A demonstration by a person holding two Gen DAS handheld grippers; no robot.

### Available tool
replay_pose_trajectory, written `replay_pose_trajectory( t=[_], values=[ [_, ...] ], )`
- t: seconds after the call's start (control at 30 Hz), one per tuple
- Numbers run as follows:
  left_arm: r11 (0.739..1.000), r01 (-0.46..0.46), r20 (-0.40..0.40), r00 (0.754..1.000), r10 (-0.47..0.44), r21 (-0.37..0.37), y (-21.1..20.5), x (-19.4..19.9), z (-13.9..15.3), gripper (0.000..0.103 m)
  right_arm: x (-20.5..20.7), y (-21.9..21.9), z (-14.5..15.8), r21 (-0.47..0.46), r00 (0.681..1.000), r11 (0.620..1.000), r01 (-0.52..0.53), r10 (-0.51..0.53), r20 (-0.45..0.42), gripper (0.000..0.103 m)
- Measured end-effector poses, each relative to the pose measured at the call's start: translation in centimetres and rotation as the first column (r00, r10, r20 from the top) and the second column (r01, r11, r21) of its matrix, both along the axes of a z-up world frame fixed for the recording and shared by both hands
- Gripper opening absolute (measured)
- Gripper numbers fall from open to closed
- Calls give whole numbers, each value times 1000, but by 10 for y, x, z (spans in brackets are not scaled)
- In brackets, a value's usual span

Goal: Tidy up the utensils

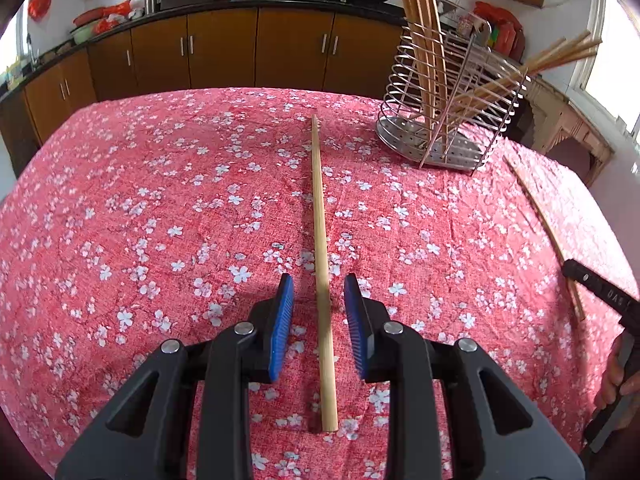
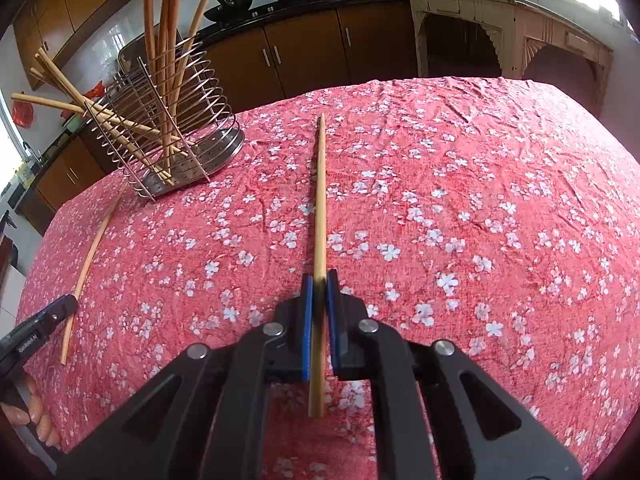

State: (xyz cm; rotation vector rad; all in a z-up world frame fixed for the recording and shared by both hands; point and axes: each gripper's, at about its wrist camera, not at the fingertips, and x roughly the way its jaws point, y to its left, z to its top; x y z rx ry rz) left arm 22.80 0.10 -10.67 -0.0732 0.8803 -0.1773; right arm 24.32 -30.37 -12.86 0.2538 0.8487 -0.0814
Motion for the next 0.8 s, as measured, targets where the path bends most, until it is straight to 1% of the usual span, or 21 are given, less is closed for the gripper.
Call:
replay_pose_trajectory(
  t=[0.07, 0.13, 0.2, 0.27, 0.33, 0.37, 0.43, 0.57, 0.73, 0.8],
  values=[
    [1000, -1, -1, 1000, 1, -12, 2, 0, 0, 27, -3, 11, 2, -81, 1000, 997, -5, 3, -16, 9],
    [1000, -3, 0, 1000, 3, 7, 0, -2, 0, 27, -6, 18, 3, -118, 1000, 993, -10, 7, -24, 9],
    [998, -3, 2, 1000, 3, 69, -8, -8, 1, 27, -10, 17, 3, -103, 1000, 995, -8, 6, -22, 9],
    [996, -4, 3, 1000, 4, 90, -12, -12, 1, 27, -13, 13, 3, -75, 1000, 997, -5, 4, -18, 9],
    [996, -12, 4, 1000, 12, 92, -13, -16, 1, 22, -15, 12, 3, -64, 1000, 998, -3, 2, -16, 9],
    [995, -25, 3, 1000, 25, 98, -13, -17, 1, 15, -16, 12, 3, -63, 1000, 998, -1, 0, -16, 9],
    [995, -35, 2, 999, 35, 93, -10, -18, 2, 7, -18, 12, 3, -56, 1000, 998, 2, -3, -14, 8],
    [996, -46, 0, 999, 46, 71, -4, -26, 4, 7, -25, 8, 4, -21, 1000, 1000, 3, -3, -1, 8],
    [998, -34, 20, 999, 33, 53, -1, -38, 9, 7, -36, 7, 16, -37, 999, 999, 0, 2, 48, 8],
    [998, -27, 47, 999, 25, 48, 0, -44, 16, 7, -42, 7, 25, -47, 997, 999, -1, 5, 77, 8]
  ],
)
